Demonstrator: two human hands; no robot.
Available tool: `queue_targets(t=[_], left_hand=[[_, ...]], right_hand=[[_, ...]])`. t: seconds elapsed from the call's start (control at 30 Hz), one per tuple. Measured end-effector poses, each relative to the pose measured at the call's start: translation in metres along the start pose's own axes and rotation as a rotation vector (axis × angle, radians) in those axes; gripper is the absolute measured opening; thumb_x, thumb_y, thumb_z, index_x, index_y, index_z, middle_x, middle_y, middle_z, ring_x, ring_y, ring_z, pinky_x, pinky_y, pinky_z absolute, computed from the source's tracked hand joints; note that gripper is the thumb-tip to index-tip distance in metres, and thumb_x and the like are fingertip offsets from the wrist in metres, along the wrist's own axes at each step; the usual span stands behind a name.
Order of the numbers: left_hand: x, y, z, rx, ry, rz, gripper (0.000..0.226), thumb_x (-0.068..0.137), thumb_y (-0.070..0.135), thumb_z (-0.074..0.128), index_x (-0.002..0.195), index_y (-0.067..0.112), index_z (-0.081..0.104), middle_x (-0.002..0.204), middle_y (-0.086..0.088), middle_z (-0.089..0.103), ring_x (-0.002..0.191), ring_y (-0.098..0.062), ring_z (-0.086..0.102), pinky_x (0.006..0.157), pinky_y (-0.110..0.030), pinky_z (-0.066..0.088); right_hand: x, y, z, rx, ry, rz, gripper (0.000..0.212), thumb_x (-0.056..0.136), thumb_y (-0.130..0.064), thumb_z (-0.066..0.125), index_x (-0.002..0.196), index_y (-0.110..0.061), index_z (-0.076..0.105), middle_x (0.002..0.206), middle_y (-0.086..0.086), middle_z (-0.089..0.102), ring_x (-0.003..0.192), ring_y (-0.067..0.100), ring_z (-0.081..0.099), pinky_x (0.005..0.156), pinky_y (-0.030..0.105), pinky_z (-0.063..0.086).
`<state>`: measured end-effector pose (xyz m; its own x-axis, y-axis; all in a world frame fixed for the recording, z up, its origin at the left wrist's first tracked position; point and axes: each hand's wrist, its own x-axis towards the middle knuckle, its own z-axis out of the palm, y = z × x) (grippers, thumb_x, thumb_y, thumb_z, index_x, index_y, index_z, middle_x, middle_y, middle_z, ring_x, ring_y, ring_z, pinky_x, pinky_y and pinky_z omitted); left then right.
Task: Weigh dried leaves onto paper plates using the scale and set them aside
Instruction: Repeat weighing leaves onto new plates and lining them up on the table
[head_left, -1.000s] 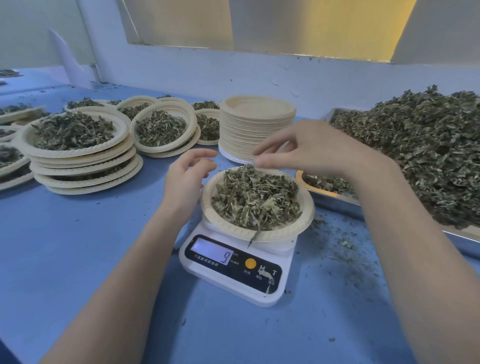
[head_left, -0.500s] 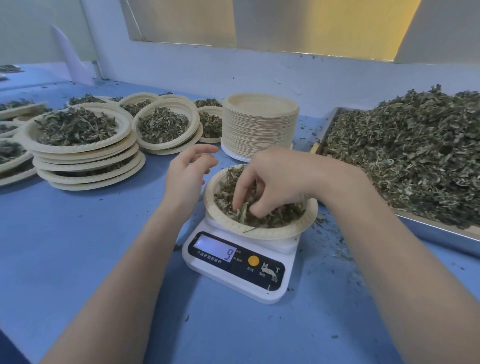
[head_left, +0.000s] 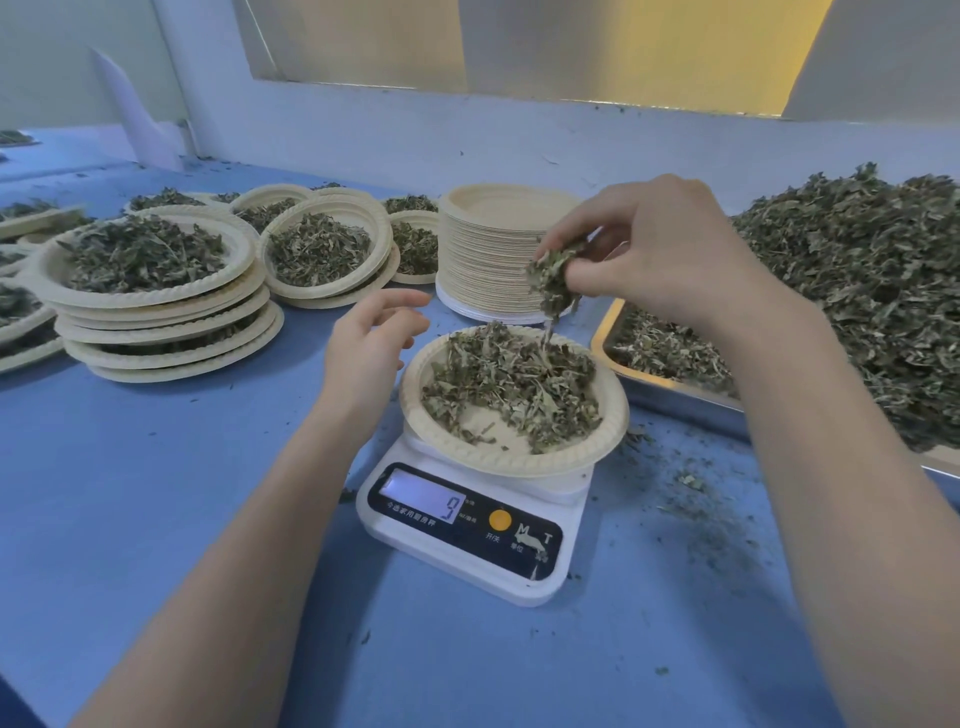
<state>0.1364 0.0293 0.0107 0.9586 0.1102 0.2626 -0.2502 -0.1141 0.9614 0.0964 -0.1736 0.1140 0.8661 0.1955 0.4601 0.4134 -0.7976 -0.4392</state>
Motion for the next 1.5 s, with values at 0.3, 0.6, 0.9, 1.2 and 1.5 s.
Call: queue_targets(t=[0.3, 0.6, 0.9, 1.2, 1.5], left_hand=[[-0.001, 0.0, 0.002, -0.001, 0.004, -0.01, 0.02, 0.087, 0.011, 0.054, 0.101, 0.017, 0.067, 0.096, -0.002, 0.061, 0.078, -0.013, 0.052, 0.067, -0.024, 0.042], [0.0, 0.001, 0.001, 0.003, 0.006, -0.006, 0.021, 0.087, 0.011, 0.054, 0.101, 0.017, 0.068, 0.096, -0.002, 0.061, 0.078, -0.013, 0.052, 0.067, -0.024, 0.042], [-0.001, 0.001, 0.0, -0.009, 0.008, -0.003, 0.02, 0.087, 0.012, 0.055, 0.1, 0.019, 0.068, 0.092, 0.002, 0.062, 0.077, -0.011, 0.053, 0.067, -0.024, 0.042], [0.001, -0.001, -0.001, -0.019, -0.001, 0.003, 0.019, 0.087, 0.012, 0.055, 0.097, 0.022, 0.068, 0.092, 0.003, 0.062, 0.077, -0.011, 0.053, 0.067, -0.025, 0.042], [0.0, -0.001, 0.001, -0.008, 0.001, -0.004, 0.02, 0.087, 0.012, 0.055, 0.1, 0.019, 0.068, 0.091, 0.003, 0.061, 0.077, -0.012, 0.053, 0.067, -0.024, 0.041]], right_hand=[[0.003, 0.032, -0.005, -0.172, 0.135, 0.188, 0.027, 0.079, -0.011, 0.064, 0.096, -0.03, 0.071, 0.082, -0.008, 0.067, 0.073, -0.002, 0.057, 0.065, 0.002, 0.038], [0.002, 0.019, 0.0, -0.141, -0.284, 0.179, 0.015, 0.08, -0.042, 0.072, 0.094, -0.044, 0.069, 0.098, -0.016, 0.066, 0.082, -0.001, 0.06, 0.06, 0.012, 0.04], [0.001, 0.005, 0.025, -0.283, -0.523, 0.152, 0.04, 0.079, -0.047, 0.071, 0.116, -0.031, 0.065, 0.11, -0.007, 0.062, 0.093, 0.012, 0.06, 0.075, 0.025, 0.042], [0.003, 0.006, 0.02, 0.122, -0.218, 0.075, 0.01, 0.079, -0.019, 0.076, 0.088, -0.023, 0.075, 0.069, -0.018, 0.067, 0.057, -0.003, 0.062, 0.051, 0.001, 0.039], [-0.001, 0.006, 0.011, 0.208, -0.106, 0.087, 0.009, 0.081, -0.02, 0.074, 0.088, -0.026, 0.072, 0.075, -0.01, 0.065, 0.048, -0.008, 0.055, 0.044, 0.003, 0.036]])
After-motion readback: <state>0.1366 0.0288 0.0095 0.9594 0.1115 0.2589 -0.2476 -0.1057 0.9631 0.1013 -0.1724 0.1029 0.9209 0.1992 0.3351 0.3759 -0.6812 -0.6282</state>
